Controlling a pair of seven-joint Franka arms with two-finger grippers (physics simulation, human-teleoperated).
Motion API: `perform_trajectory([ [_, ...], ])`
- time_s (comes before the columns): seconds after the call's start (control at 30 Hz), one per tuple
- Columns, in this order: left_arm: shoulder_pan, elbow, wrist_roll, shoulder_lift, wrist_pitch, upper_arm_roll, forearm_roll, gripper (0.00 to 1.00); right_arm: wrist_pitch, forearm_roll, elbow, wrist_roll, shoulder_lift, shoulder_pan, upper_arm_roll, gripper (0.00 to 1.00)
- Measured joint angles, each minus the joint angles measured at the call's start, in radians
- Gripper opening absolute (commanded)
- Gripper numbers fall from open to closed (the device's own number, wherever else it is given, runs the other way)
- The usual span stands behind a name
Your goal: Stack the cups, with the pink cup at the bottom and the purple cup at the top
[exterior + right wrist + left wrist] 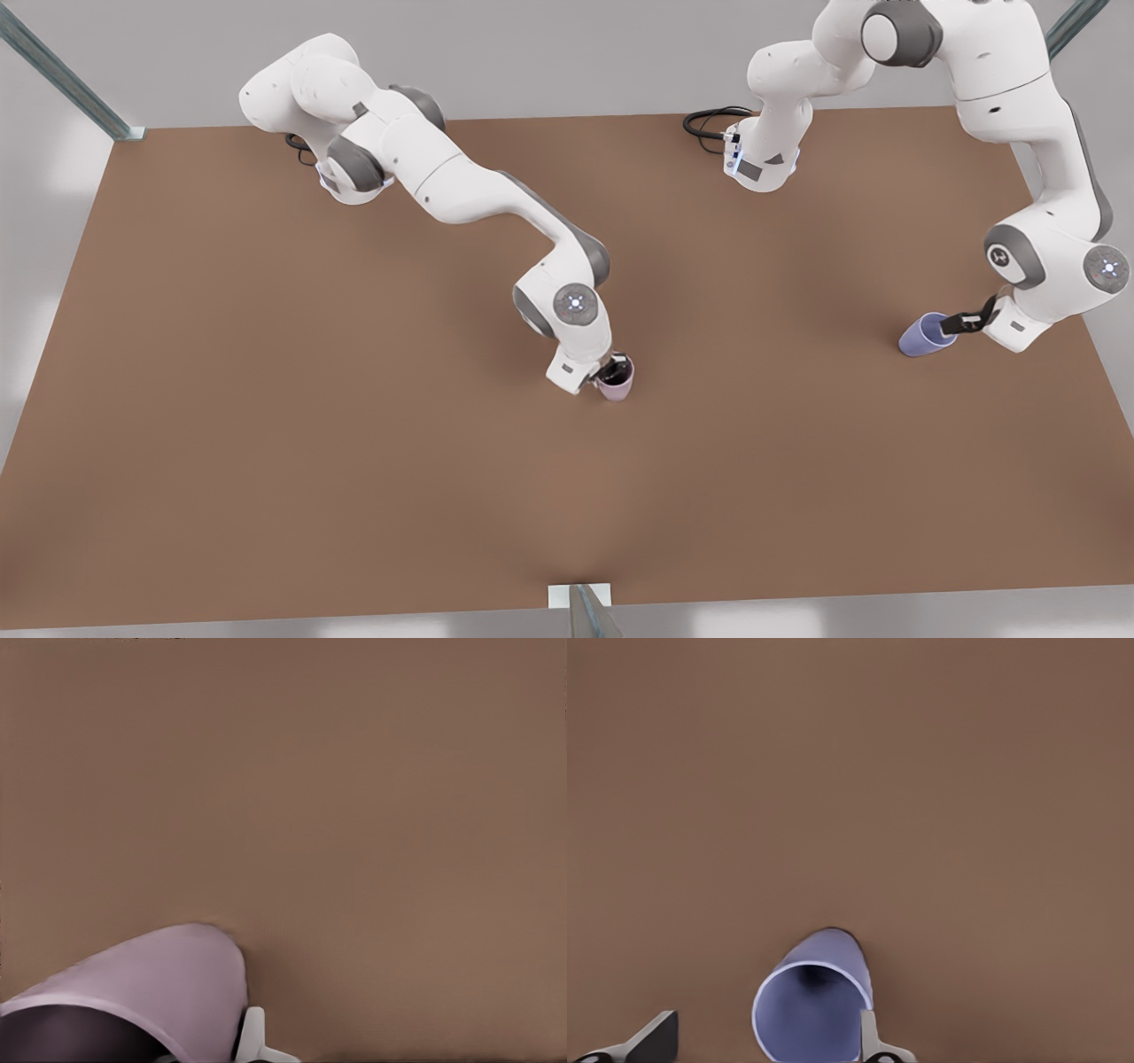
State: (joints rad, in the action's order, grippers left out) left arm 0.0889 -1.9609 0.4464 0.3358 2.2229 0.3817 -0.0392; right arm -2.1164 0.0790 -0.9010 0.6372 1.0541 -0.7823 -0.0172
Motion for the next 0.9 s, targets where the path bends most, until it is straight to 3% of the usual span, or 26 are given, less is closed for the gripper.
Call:
perform_trajectory([
  [0.03,0.003,-0.001,0.019,0.006,0.009,0.0,-0.009,1.0,-0.002,-0.001,0.0,0.028,0.0,-0.001,-0.001,0.51],
  [0.1,0.017,-0.001,0.054,0.024,0.024,0.0,-0.021,1.0,-0.01,-0.003,-0.001,0.08,0.001,0.0,0.0,0.69],
  [0.33,0.051,-0.036,0.152,0.067,0.048,0.012,-0.036,1.0,-0.039,-0.004,-0.013,0.223,0.01,0.001,0.002,0.7],
  [0.4,0.063,-0.043,0.173,0.084,0.051,0.012,-0.039,1.0,-0.044,-0.004,-0.015,0.254,0.002,0.003,0.001,0.8],
  [0.5,0.07,-0.049,0.202,0.106,0.055,0.012,-0.041,1.0,-0.048,-0.003,-0.025,0.295,-0.026,0.008,0.0,0.81],
  [0.57,0.071,-0.051,0.218,0.115,0.056,0.012,-0.042,1.0,-0.049,-0.003,-0.14,0.318,-0.153,0.03,-0.011,1.0],
  [0.6,0.071,-0.054,0.226,0.117,0.056,0.013,-0.042,1.0,-0.049,-0.004,-0.237,0.322,-0.263,0.075,-0.013,1.0],
  [0.63,0.072,-0.058,0.233,0.118,0.056,0.012,-0.042,0.94,-0.046,-0.006,-0.339,0.317,-0.381,0.138,-0.015,1.0],
  [0.67,0.072,-0.06,0.24,0.118,0.057,0.013,-0.042,0.64,-0.033,-0.008,-0.444,0.301,-0.503,0.225,-0.014,1.0],
  [0.7,0.072,-0.062,0.246,0.118,0.056,0.013,-0.043,0.47,0.005,-0.012,-0.513,0.274,-0.591,0.325,-0.017,1.0],
  [0.8,0.071,-0.063,0.257,0.115,0.056,0.013,-0.041,0.34,0.125,-0.021,-0.679,0.15,-0.833,0.698,0.056,1.0],
  [0.9,0.071,-0.06,0.266,0.111,0.055,0.012,-0.05,0.3,0.25,-0.052,-0.666,0.012,-0.918,0.864,0.068,1.0],
])
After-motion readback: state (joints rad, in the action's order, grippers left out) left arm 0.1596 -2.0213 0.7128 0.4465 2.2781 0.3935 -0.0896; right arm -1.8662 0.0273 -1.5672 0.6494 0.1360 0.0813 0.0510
